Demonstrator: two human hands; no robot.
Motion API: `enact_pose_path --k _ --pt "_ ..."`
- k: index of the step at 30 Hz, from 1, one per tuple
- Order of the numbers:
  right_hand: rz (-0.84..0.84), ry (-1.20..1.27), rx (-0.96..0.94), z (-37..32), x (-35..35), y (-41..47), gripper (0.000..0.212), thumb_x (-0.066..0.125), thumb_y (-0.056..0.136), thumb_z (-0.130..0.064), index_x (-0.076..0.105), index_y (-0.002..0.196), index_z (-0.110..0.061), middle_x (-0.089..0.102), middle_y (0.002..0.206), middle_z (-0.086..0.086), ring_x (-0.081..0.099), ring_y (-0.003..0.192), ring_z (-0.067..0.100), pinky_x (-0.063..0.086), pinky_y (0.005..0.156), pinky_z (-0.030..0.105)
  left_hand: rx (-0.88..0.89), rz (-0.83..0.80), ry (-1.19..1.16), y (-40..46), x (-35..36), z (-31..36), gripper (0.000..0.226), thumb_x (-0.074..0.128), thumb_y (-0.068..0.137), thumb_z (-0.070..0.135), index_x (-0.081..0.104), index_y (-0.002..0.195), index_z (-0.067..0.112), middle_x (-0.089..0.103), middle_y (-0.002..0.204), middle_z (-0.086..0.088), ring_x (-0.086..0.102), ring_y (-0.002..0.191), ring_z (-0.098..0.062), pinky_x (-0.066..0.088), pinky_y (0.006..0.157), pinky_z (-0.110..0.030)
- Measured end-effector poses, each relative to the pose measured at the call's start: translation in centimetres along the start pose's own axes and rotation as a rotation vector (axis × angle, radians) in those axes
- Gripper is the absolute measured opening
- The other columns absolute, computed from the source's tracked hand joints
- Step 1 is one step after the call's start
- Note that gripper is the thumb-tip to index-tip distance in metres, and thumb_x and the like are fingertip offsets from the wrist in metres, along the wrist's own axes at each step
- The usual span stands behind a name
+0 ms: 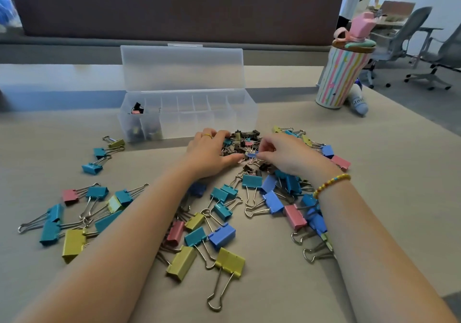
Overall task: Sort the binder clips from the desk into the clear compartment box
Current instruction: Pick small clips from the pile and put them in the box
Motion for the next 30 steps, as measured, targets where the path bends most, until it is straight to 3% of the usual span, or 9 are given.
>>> enact_pose_path --k 3,5,9,12,16,20,23,26,30 --pt "-0.035 0.06 -0.02 0.8 -1.2 -0.9 0.014 0.059 0.09 -0.029 0.05 0.079 -0.029 0.049 0.079 -0.012 0.047 0.075 0.007 0.038 0.066 0.023 -0.004 0.004 -0.058 -0.2 -0.1 0.0 0.076 0.048 0.082 0.062 0.025 0.144 0.025 0.028 0.147 -0.01 0.027 0.135 -0.029 0.029 0.108 -0.043" --pt "-0.114 0.017 -0.026 0.6 -0.9 -1.2 0.012 0.061 0.088 -0.032 0.052 0.081 -0.029 0.046 0.078 -0.012 0.043 0.073 0.006 0.034 0.063 0.023 0.015 -0.031 -0.132 -0.5 -0.2 0.3 0.083 0.053 0.079 0.063 0.02 0.146 0.026 0.019 0.152 -0.008 0.02 0.139 -0.029 0.025 0.111 -0.045" --pt "-0.159 -0.057 -0.005 -0.1 0.1 -1.0 0.013 0.061 0.087 -0.038 0.055 0.09 -0.027 0.051 0.086 -0.01 0.047 0.088 0.011 0.037 0.088 0.034 0.068 -0.173 -0.095 -1.2 0.1 0.7 0.106 0.061 0.07 0.065 0.001 0.149 0.029 -0.009 0.157 -0.006 -0.004 0.144 -0.03 0.012 0.115 -0.046" --pt "-0.146 -0.048 0.008 -0.3 0.4 -0.9 0.019 0.059 0.088 -0.04 0.056 0.098 -0.023 0.051 0.092 -0.007 0.047 0.095 0.014 0.038 0.094 0.037 0.082 -0.236 -0.061 -1.1 0.1 0.5 0.11 0.063 0.069 0.065 -0.004 0.149 0.03 -0.013 0.157 -0.008 -0.009 0.145 -0.028 0.008 0.116 -0.043" --pt "-0.024 -0.085 0.012 -0.5 0.7 -0.2 0.021 0.057 0.089 -0.042 0.057 0.097 -0.023 0.052 0.091 -0.007 0.048 0.095 0.015 0.033 0.093 0.037 0.054 -0.251 -0.14 -0.8 -0.3 0.1 0.1 0.063 0.074 0.056 0.003 0.15 0.028 -0.005 0.157 -0.009 -0.004 0.145 -0.027 0.009 0.116 -0.04" --pt "0.038 -0.014 0.037 0.0 0.2 -0.1 0.011 0.056 0.091 -0.036 0.055 0.093 -0.026 0.047 0.079 -0.014 0.047 0.09 0.014 0.034 0.099 0.041 0.054 -0.163 -0.241 -0.3 -0.4 -0.5 0.079 0.06 0.083 0.047 0.019 0.147 0.024 0.018 0.153 -0.007 0.017 0.141 -0.024 0.019 0.114 -0.037" --pt "0.104 0.011 0.041 0.8 -0.7 -0.3 0.005 0.053 0.093 -0.027 0.052 0.088 -0.028 0.046 0.076 -0.017 0.047 0.087 0.013 0.036 0.096 0.04 0.101 -0.191 -0.266 -0.4 -0.6 -0.7 0.075 0.066 0.081 0.041 0.027 0.142 0.022 0.028 0.148 -0.005 0.028 0.136 -0.021 0.025 0.111 -0.035" --pt "0.044 -0.044 0.06 1.5 -1.2 -0.7 0.017 0.056 0.092 -0.025 0.05 0.078 -0.033 0.046 0.077 -0.017 0.047 0.091 0.013 0.034 0.095 0.038 0.139 -0.262 -0.26 -0.5 -0.6 -0.8 0.083 0.071 0.077 0.039 0.023 0.143 0.022 0.028 0.148 -0.003 0.027 0.136 -0.019 0.025 0.113 -0.035" --pt "-0.059 -0.066 0.069 1.7 -0.9 -1.0 0.015 0.059 0.09 -0.026 0.054 0.078 -0.033 0.045 0.08 -0.017 0.045 0.094 0.013 0.032 0.099 0.04 0.115 -0.196 -0.301 -0.3 -0.5 -1.1 0.078 0.07 0.078 0.038 0.027 0.141 0.021 0.033 0.145 -0.005 0.033 0.133 -0.02 0.03 0.112 -0.035"
Point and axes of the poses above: each hand's wrist, its own y-axis towards the middle knuckle, its own x-axis out of the palm, z = x × y, the point moved 3 cm from there along y, towards the middle knuckle
